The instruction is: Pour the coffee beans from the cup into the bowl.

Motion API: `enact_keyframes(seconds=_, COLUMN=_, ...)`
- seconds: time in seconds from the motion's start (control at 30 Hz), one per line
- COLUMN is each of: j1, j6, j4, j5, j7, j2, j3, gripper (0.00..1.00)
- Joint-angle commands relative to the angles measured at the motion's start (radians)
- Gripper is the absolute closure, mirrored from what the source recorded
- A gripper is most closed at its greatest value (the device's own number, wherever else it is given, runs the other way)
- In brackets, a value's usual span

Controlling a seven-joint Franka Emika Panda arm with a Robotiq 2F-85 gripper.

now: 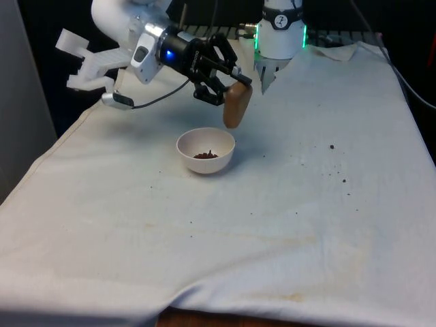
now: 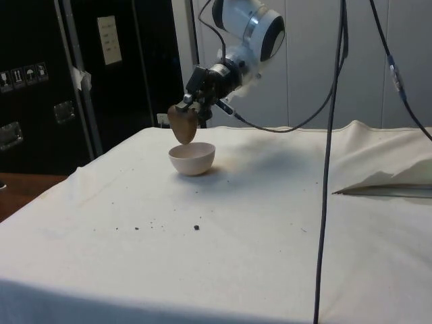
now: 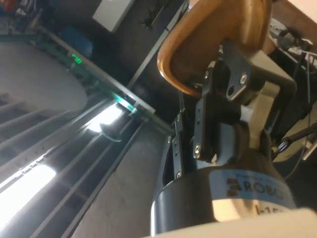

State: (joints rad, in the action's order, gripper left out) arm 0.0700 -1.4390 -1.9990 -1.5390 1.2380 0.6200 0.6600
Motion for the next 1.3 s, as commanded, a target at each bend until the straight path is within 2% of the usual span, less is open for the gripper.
enact_keyframes(seconds=0.0, j1=0.017, j6=-0.028, j4=-0.012, j5=0.007, j7=-0.009, j2=-0.015, j3=0.008, gripper=0.95)
enact_keyframes(seconds=0.03, j1=0.018, j6=-0.033, j4=-0.013, j5=0.011, j7=-0.009, j2=-0.019, j3=0.006, gripper=0.95)
enact_keyframes(seconds=0.07, j1=0.003, j6=-0.01, j4=-0.003, j5=0.01, j7=-0.001, j2=-0.009, j3=-0.002, gripper=0.95)
enact_keyframes(seconds=0.1, j1=0.022, j6=-0.045, j4=-0.015, j5=0.02, j7=-0.011, j2=-0.027, j3=0.003, gripper=0.95)
enact_keyframes(seconds=0.3, j1=0.029, j6=-0.086, j4=-0.024, j5=0.05, j7=-0.018, j2=-0.057, j3=-0.012, gripper=0.95)
enact_keyframes(seconds=0.33, j1=0.03, j6=-0.091, j4=-0.025, j5=0.055, j7=-0.019, j2=-0.062, j3=-0.014, gripper=0.95)
enact_keyframes(seconds=0.37, j1=0.015, j6=-0.071, j4=-0.018, j5=0.053, j7=-0.009, j2=-0.054, j3=-0.023, gripper=0.95)
enact_keyframes(seconds=0.4, j1=0.03, j6=-0.097, j4=-0.027, j5=0.058, j7=-0.02, j2=-0.066, j3=-0.017, gripper=0.95)
enact_keyframes(seconds=0.6, j1=0.036, j6=-0.14, j4=-0.032, j5=0.091, j7=-0.027, j2=-0.091, j3=-0.034, gripper=0.95)
enact_keyframes(seconds=0.63, j1=0.021, j6=-0.114, j4=-0.022, j5=0.085, j7=-0.017, j2=-0.079, j3=-0.041, gripper=0.95)
enact_keyframes(seconds=0.67, j1=0.036, j6=-0.145, j4=-0.033, j5=0.096, j7=-0.028, j2=-0.095, j3=-0.037, gripper=0.95)
enact_keyframes(seconds=0.73, j1=0.038, j6=-0.158, j4=-0.035, j5=0.104, j7=-0.03, j2=-0.101, j3=-0.043, gripper=0.95)
enact_keyframes(seconds=0.93, j1=0.039, j6=-0.204, j4=-0.041, j5=0.136, j7=-0.037, j2=-0.125, j3=-0.068, gripper=0.95)
enact_keyframes(seconds=0.97, j1=0.024, j6=-0.179, j4=-0.032, j5=0.13, j7=-0.026, j2=-0.114, j3=-0.075, gripper=0.95)
enact_keyframes(seconds=1.0, j1=0.039, j6=-0.21, j4=-0.042, j5=0.139, j7=-0.038, j2=-0.128, j3=-0.072, gripper=0.95)
enact_keyframes(seconds=1.27, j1=0.04, j6=-0.277, j4=-0.055, j5=0.171, j7=-0.046, j2=-0.154, j3=-0.111, gripper=0.95)
